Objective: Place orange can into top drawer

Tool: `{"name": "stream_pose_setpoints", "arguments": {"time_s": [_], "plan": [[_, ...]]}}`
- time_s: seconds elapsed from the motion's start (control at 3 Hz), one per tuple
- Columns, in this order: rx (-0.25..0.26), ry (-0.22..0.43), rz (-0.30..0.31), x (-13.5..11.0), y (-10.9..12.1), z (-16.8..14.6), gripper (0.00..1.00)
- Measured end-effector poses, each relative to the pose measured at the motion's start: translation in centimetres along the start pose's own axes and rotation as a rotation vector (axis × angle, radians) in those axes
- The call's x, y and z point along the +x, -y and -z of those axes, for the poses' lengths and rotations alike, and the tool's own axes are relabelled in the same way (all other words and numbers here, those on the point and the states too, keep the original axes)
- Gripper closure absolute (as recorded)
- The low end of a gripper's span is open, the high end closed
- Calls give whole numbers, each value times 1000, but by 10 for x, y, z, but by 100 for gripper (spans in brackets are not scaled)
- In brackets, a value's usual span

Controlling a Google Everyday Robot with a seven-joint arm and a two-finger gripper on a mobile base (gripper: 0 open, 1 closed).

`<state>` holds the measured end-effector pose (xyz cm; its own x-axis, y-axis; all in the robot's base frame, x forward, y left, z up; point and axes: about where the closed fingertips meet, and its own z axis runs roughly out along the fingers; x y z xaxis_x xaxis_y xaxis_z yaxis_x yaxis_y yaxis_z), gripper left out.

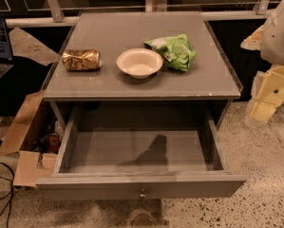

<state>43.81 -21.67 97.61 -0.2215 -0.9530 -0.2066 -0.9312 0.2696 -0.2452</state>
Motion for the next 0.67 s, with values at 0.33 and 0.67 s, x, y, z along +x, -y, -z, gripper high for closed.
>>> {"name": "stream_pose_setpoints", "arguments": {"time_s": [0.33, 0.67], "plan": [[0, 0, 0, 0, 0, 0, 0], [-12, 37, 7, -20, 7, -7, 0]]}}
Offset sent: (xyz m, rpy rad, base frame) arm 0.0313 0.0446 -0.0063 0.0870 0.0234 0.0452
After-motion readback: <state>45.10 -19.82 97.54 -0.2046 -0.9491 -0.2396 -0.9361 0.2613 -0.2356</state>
